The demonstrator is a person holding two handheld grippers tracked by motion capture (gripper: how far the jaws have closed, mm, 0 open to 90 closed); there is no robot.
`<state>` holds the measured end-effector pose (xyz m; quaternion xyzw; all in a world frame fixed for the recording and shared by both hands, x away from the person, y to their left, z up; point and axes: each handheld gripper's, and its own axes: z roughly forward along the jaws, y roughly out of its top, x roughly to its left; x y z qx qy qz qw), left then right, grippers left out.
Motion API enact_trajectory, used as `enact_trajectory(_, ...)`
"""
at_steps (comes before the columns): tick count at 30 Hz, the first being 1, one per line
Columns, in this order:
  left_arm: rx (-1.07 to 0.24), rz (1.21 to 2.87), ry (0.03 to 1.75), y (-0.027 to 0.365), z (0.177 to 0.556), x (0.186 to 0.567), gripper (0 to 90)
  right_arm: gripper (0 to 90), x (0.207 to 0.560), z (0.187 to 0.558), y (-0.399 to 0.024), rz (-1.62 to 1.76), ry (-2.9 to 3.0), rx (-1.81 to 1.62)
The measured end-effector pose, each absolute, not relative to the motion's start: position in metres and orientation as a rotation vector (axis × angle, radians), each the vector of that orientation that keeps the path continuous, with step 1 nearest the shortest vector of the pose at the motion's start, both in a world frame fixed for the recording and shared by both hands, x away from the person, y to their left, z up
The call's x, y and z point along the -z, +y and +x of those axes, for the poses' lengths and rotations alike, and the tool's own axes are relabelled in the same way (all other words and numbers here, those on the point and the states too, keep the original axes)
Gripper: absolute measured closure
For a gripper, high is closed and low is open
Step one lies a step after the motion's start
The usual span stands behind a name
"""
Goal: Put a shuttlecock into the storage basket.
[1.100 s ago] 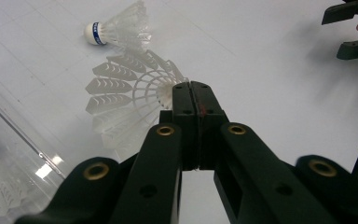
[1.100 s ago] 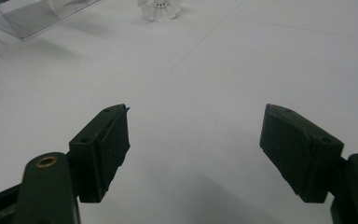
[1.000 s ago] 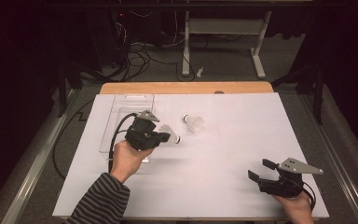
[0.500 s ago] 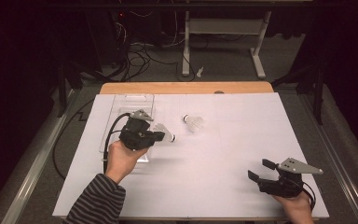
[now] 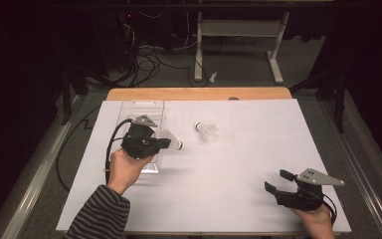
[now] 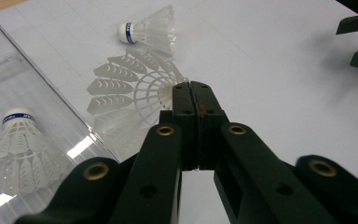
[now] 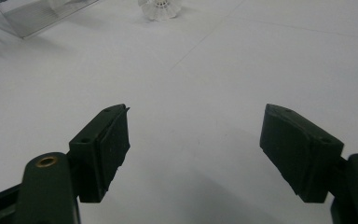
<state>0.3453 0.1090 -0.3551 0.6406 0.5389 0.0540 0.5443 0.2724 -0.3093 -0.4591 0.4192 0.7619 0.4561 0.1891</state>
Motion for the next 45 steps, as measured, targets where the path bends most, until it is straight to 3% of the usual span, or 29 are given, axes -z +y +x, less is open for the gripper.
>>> enact_trajectory(45, -0.201, 1.405, 1.367, 0.148, 0.363, 0.347, 89.6, 24.4, 0.459, 0.272, -0.31, 1.181, 2.14, -1.286)
